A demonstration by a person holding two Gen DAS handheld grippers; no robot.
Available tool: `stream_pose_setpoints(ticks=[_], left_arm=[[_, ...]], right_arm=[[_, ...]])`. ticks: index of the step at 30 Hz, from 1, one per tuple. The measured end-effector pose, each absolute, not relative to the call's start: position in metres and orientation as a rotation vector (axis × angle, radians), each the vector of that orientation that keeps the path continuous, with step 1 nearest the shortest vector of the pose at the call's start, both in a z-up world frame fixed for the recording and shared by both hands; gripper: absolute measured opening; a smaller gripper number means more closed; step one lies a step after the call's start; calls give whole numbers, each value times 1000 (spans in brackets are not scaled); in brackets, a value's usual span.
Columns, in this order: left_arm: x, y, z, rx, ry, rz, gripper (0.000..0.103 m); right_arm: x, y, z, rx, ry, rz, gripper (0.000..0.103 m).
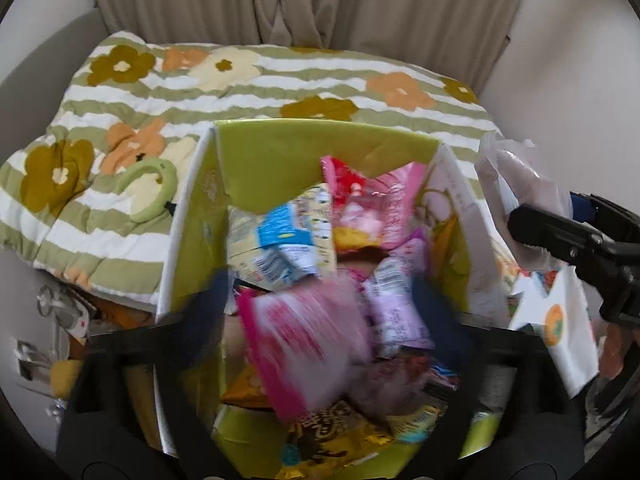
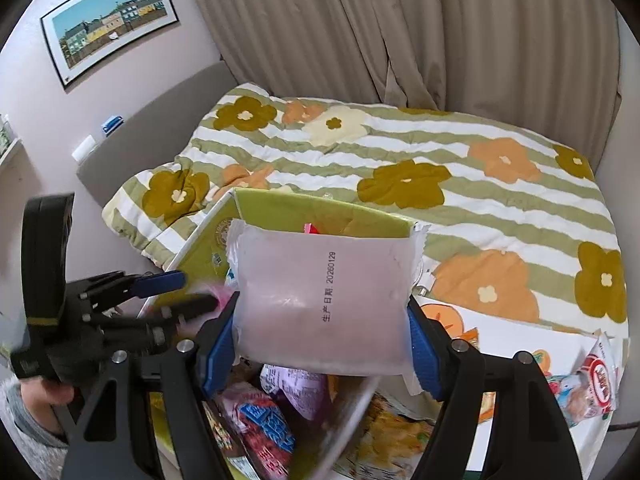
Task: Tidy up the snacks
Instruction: 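Lower both bags into the box and open both tools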
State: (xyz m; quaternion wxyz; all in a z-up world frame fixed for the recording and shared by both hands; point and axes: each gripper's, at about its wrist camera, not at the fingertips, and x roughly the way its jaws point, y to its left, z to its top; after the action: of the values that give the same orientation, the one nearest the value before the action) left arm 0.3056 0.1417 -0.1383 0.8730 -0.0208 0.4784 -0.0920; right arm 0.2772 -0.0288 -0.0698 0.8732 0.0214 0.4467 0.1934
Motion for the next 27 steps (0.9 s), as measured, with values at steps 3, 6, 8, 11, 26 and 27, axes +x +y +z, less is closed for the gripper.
stream_pose_setpoints(ticks=[3,6,8,11,26,27], left_arm=[[300,151,-142,-58,1003,-191,103],[291,156,-143,-42,1001,-160,103],[286,158,-143,-26,1001,-134,103],[282,161,-144,-41,1003,-120,103],[272,167,-154,-66,1034,-83,103],[270,167,-154,-67,1033,-83,103]], right_arm=[[282,-22,-76,42,959,394,70],[286,-18,-84,37,990,392,70],[290,-15,-89,38,1010,401,70],[298,-9,-98,35,1041,419,70],[303,5,-106,66,987,456,103],[300,5,-106,54,990,449,103]])
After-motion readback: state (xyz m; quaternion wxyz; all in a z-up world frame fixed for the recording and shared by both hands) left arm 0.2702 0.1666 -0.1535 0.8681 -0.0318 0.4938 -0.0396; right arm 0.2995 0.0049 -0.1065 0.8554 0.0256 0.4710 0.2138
